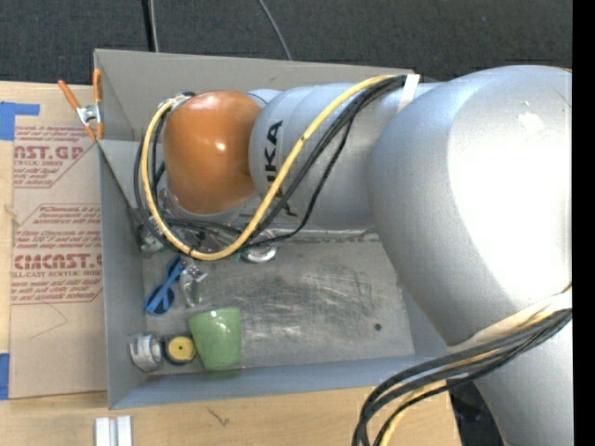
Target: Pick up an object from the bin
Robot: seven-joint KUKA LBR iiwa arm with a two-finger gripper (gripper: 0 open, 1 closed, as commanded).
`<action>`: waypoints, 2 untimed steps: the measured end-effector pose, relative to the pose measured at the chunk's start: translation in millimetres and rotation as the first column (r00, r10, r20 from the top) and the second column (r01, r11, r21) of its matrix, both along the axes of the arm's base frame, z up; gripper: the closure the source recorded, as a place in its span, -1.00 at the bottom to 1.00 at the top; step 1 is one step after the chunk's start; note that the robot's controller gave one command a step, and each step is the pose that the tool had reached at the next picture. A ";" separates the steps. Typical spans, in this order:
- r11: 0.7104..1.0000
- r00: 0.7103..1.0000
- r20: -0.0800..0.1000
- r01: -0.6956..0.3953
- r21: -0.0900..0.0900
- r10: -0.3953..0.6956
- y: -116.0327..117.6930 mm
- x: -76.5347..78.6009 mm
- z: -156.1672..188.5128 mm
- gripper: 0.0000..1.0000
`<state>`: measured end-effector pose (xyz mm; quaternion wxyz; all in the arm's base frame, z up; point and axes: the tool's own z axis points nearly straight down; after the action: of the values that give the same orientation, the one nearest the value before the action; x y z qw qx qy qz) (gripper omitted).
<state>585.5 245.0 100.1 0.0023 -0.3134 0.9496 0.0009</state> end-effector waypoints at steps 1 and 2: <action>0.946 0.946 0.002 -0.325 0.001 0.325 -13.9 -3.3 -27.5 -1.00; 0.946 0.946 -0.001 -0.323 0.000 0.323 -12.4 -3.1 -26.9 -1.00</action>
Offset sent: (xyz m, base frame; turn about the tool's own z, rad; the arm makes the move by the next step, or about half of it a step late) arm -0.0043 -0.0165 -0.0301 -0.3325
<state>582.4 232.7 73.2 0.0017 -0.4647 0.8855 0.0014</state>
